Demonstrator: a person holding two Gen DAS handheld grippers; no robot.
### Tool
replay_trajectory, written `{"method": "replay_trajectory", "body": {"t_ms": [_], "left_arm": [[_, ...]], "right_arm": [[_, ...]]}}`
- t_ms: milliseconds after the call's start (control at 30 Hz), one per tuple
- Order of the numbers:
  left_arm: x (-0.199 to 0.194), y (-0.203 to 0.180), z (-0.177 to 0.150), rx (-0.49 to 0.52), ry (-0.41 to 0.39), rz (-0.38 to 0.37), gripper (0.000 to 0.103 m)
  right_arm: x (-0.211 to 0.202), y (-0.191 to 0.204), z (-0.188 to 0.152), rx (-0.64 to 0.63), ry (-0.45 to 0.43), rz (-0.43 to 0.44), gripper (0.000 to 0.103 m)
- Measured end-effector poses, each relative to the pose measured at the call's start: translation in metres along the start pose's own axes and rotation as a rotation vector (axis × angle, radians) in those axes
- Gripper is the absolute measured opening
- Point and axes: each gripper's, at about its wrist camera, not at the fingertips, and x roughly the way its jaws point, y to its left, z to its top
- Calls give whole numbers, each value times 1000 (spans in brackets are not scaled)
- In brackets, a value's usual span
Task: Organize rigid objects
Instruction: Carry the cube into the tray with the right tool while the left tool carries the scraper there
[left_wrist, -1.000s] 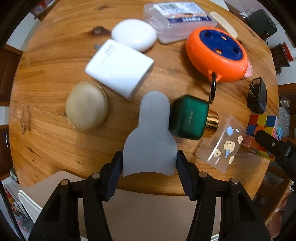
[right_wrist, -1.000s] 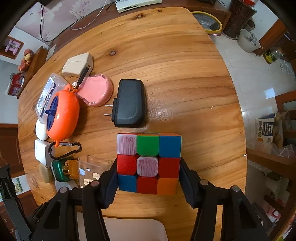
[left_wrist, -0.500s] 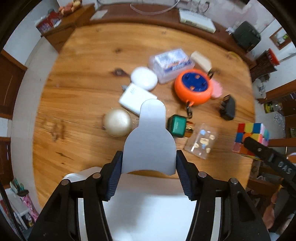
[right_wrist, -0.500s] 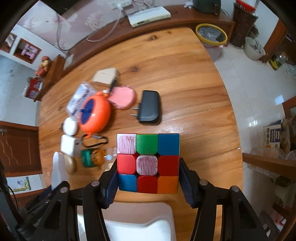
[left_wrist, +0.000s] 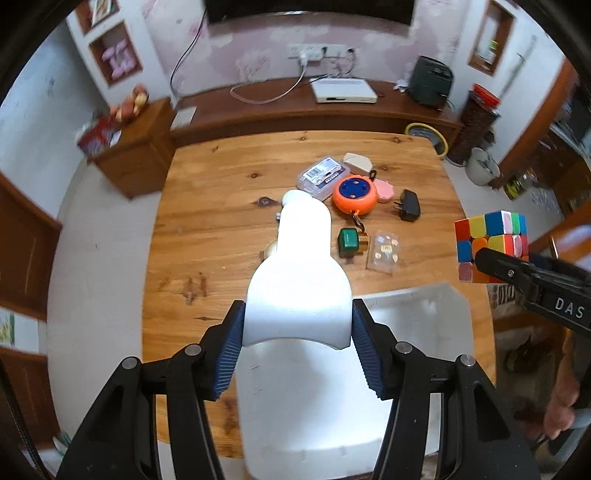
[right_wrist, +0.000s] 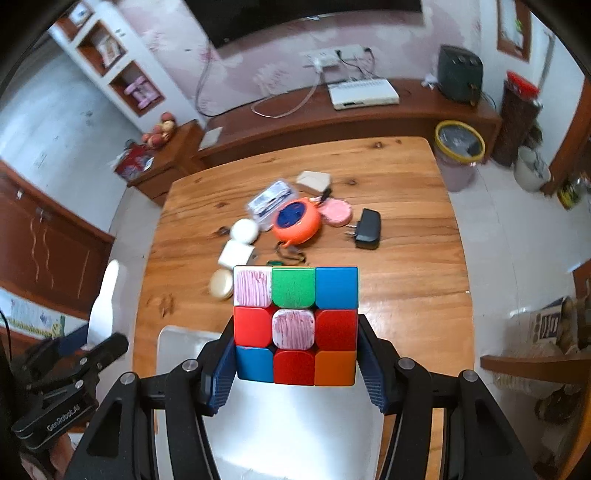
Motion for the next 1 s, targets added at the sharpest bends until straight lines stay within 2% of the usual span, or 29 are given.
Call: {"method": "replay_trajectory", "body": {"t_ms": [67, 200, 367, 567, 667, 1000], "left_arm": [[-5, 0, -9, 32, -9, -11, 60], [-3, -1, -30, 96, 5, -81, 60], [18, -6, -50, 159, 61, -86, 60], [60, -13, -77, 200, 132, -86, 60], [76, -14, -86, 200, 157, -93, 60], [114, -11, -105, 190, 253, -81, 60]], "right_arm": [[-9, 9, -14, -16, -6, -17, 59], [-23, 32, -48, -45, -10, -60, 59], [-19, 51, -86, -73, 14, -106, 59], [9, 49, -127, -83, 56, -179, 59], [33, 42, -145, -70, 108, -200, 59], [81, 35, -179, -61, 234, -216, 59]]}}
